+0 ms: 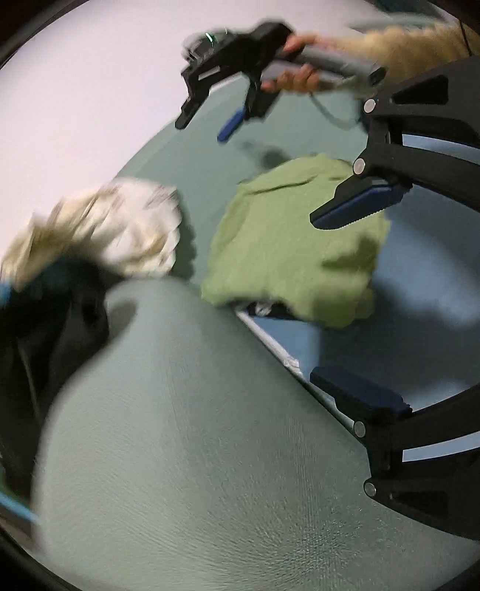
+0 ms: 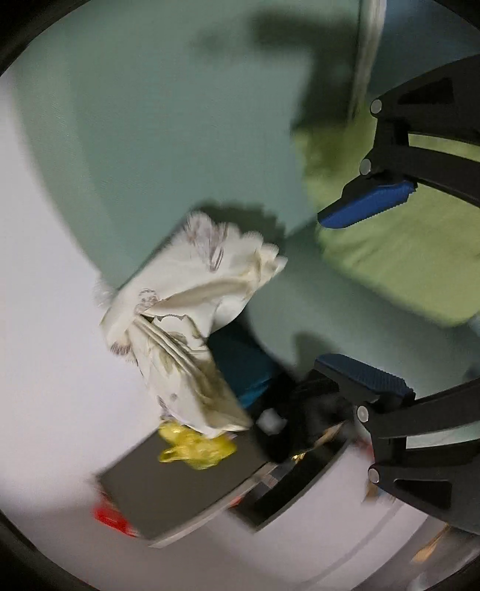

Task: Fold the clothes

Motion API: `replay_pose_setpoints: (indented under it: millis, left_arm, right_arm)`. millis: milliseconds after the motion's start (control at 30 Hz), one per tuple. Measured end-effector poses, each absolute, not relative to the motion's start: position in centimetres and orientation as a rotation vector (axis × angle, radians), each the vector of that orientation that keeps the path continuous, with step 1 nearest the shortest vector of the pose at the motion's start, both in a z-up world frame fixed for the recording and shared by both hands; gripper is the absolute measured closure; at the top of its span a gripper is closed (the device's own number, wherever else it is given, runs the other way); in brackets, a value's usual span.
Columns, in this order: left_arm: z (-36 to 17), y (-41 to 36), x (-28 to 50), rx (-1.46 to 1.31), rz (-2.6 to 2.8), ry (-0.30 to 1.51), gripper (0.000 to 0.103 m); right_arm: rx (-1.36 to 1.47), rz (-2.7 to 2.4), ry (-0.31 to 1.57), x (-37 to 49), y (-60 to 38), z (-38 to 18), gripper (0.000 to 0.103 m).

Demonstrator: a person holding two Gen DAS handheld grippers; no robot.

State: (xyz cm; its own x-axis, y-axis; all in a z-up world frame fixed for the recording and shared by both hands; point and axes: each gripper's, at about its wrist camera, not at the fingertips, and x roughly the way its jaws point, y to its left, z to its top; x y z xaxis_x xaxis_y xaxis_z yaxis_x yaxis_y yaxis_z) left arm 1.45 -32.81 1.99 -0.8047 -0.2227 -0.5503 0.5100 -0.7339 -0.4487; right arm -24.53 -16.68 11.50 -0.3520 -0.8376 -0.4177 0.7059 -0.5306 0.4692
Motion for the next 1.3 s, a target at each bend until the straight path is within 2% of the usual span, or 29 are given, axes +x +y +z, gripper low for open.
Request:
replay_pose_setpoints:
  millis: [67,133,267,333,567,667,833,1067,1300]
  left_arm:
    - [2.9,-29.3,2.1,0.669,-2.514,0.607,0.023]
    - [3.3,-26.8,2.3,0.697,-2.545,0.454,0.022]
    - [4.3,-23.7,1.9,0.804,-2.509,0.337,0.021]
    - [5.2,-23.1,2.1,0.821,-2.476,0.331,0.021]
    - [8.8,-22.1,3.8,0.771,-2.475,0.463,0.021]
    - [9.5,-21.8,3.4,0.790,-2.461,0.452,0.021]
    - [10.7,-21.3,2.7,0.822,-2.437,0.433,0.021]
    - [11.4,-21.1,2.0,0.869,-2.406,0.412,0.021]
    - [11.7,-21.2,0.6,0.926,-2.395,0.363,0.020]
  right_arm:
    - [0.657,-2.104,-0.102,-19.9,-12.7,11.1,0.020]
    - [0.580,-2.157,0.046,-15.9,-9.3,10.4,0.014]
    - [0.592,-2.195,0.240,-12.1,-6.2,8.6,0.011]
    - [0.621,-2.204,0.249,-11.6,-5.6,8.2,0.011]
    - [0.715,-2.129,0.020,-11.2,-3.4,9.4,0.011]
    - [0.627,-2.170,0.041,-9.7,-4.0,10.0,0.000]
    - [0.617,-2.161,0.116,-8.4,-6.1,9.9,0.000]
    - [0.643,-2.157,0.095,-8.6,-6.6,9.9,0.000]
    - [0.626,-2.163,0.169,-8.6,-6.9,10.1,0.000]
